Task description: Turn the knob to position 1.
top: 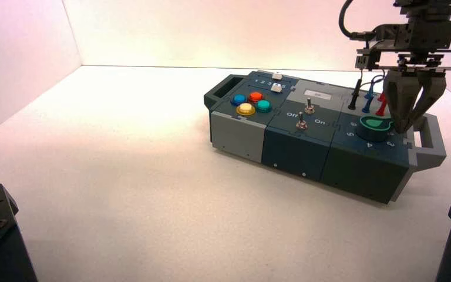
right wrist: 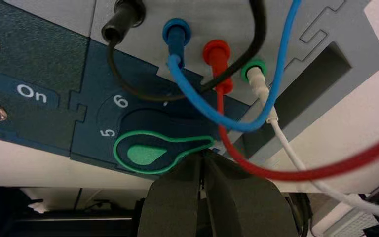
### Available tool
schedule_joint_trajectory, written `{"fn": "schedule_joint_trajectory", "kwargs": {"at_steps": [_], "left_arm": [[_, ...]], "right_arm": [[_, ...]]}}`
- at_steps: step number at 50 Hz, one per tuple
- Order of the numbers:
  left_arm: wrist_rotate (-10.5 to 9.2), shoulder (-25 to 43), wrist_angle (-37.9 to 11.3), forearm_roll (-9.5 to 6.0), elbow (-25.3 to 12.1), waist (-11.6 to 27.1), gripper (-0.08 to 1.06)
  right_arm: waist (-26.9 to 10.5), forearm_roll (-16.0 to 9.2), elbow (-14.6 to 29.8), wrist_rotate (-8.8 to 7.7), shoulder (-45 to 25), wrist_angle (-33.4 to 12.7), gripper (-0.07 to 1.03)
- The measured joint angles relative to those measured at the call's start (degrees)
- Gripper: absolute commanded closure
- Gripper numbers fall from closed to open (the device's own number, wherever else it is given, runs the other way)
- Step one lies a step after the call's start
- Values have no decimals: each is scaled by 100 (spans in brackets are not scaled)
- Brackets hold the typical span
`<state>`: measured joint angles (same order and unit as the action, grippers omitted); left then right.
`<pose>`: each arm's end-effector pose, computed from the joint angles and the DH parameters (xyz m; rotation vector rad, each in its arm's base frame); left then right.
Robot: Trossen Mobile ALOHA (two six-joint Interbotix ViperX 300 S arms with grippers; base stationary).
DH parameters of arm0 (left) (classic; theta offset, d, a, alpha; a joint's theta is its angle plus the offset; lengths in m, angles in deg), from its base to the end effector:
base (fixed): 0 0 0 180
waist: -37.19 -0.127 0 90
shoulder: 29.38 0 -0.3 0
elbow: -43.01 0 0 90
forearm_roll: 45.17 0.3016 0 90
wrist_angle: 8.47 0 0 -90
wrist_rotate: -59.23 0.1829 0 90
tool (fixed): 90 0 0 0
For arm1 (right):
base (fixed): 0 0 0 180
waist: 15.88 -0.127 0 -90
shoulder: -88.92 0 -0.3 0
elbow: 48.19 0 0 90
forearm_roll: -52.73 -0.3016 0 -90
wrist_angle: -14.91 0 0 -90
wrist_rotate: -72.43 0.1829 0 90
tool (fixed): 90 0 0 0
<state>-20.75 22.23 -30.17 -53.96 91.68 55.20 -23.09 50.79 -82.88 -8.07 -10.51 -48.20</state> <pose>0.2495 -0.0920 0.2122 0.1026 0.5469 -0.3702 0.2092 0.0320 0.0384 0.0353 1.8718 -0.0620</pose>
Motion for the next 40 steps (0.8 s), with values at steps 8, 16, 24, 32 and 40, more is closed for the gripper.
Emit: {"fn": "schedule_joint_trajectory", "kwargs": {"at_steps": [8, 16, 24, 32, 40], "left_arm": [[0, -18, 9, 0, 0, 0, 101], [0, -35, 9, 9, 0, 0, 101], [0, -44, 9, 9, 0, 0, 101], [0, -53, 18, 9, 9, 0, 101], [0, -53, 18, 18, 0, -9, 101]], "right_arm": [[-9, 70, 53, 0, 0, 0, 98], [0, 105, 114, 0, 0, 9, 99], [-9, 114, 158, 0, -18, 0, 99], [0, 123, 167, 0, -62, 0, 98], [0, 123, 211, 0, -88, 0, 98]]}}
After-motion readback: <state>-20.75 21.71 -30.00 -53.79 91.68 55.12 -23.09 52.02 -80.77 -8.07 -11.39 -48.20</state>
